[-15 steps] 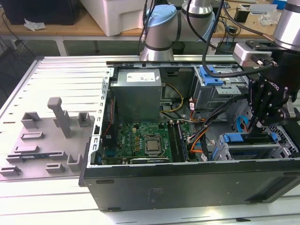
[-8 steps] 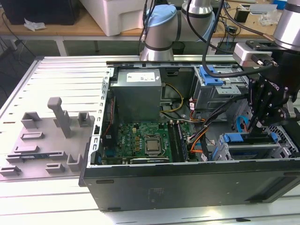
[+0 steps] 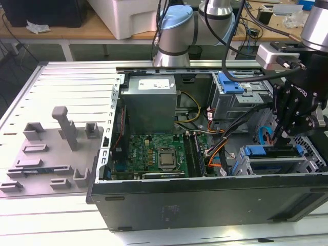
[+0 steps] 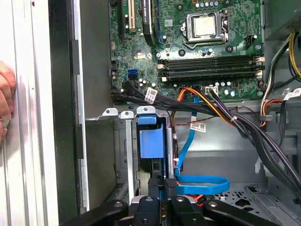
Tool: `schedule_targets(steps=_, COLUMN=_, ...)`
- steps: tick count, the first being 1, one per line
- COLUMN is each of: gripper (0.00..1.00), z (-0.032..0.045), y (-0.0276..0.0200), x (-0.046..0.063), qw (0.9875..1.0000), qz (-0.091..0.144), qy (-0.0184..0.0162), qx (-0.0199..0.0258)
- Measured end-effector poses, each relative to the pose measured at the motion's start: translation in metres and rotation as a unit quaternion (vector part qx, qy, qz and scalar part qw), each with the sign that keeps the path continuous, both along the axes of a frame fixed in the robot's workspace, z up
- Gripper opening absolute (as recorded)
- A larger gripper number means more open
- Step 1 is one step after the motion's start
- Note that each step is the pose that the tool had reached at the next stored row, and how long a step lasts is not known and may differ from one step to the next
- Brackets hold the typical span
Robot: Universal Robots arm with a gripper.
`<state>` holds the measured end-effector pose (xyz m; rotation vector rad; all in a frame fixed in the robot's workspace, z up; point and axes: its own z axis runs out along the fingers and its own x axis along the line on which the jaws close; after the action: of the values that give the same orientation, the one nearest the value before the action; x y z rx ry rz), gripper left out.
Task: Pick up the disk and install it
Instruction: 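Insert the second disk wire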
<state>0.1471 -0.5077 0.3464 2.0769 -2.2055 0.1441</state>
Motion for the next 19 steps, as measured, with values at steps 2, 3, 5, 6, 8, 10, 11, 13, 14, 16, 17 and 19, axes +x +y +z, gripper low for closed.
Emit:
schedule_targets(steps=2, gripper=0.16, z=0.0, y=-0.0001, x=-0.0004, qw=1.0, qz=0.0, qy=0.0001, qx=-0.0001)
schedule_targets(steps=3, gripper=0.16, z=-0.0001, y=0.0, x=-0.0006, qw=1.0, qz=0.0, qy=0.0, qx=-0.0001)
schedule_targets(steps=5, gripper=0.16, z=-0.0002, y=0.0, x=-0.0007, qw=1.0, qz=0.0, qy=0.0001, qx=-0.0001)
schedule_targets(steps=6, gripper=0.16, z=-0.0002, y=0.0, x=-0.0007, qw=1.0, qz=0.0, qy=0.0, qx=-0.0001)
schedule_targets(steps=8, gripper=0.16, z=-0.0003, y=0.0, x=-0.0007, qw=1.0, qz=0.0, qy=0.0, qx=-0.0001)
schedule_targets(steps=10, gripper=0.16, z=-0.0003, y=-0.0001, x=-0.0007, qw=1.0, qz=0.0, qy=0.0, qx=0.0)
schedule_targets(steps=11, gripper=0.16, z=-0.0003, y=-0.0002, x=-0.0007, qw=1.0, qz=0.0, qy=0.0, qx=0.0)
schedule_targets(steps=13, gripper=0.16, z=-0.0004, y=-0.0003, x=-0.0007, qw=1.0, qz=0.0, qy=0.0, qx=-0.0001)
schedule_targets(steps=14, gripper=0.16, z=-0.0004, y=-0.0004, x=-0.0007, qw=1.0, qz=0.0, qy=0.0, qx=-0.0001)
schedule_targets(steps=16, gripper=0.16, z=-0.0006, y=-0.0004, x=-0.0007, qw=1.0, qz=0.0, qy=0.0, qx=-0.0001)
schedule_targets(steps=17, gripper=0.16, z=-0.0009, y=-0.0004, x=-0.0007, qw=1.0, qz=0.0, qy=0.0, qx=-0.0001)
schedule_targets(steps=19, gripper=0.16, z=-0.0014, y=-0.0003, x=-0.0007, qw=1.0, qz=0.0, qy=0.0, qx=-0.0001)
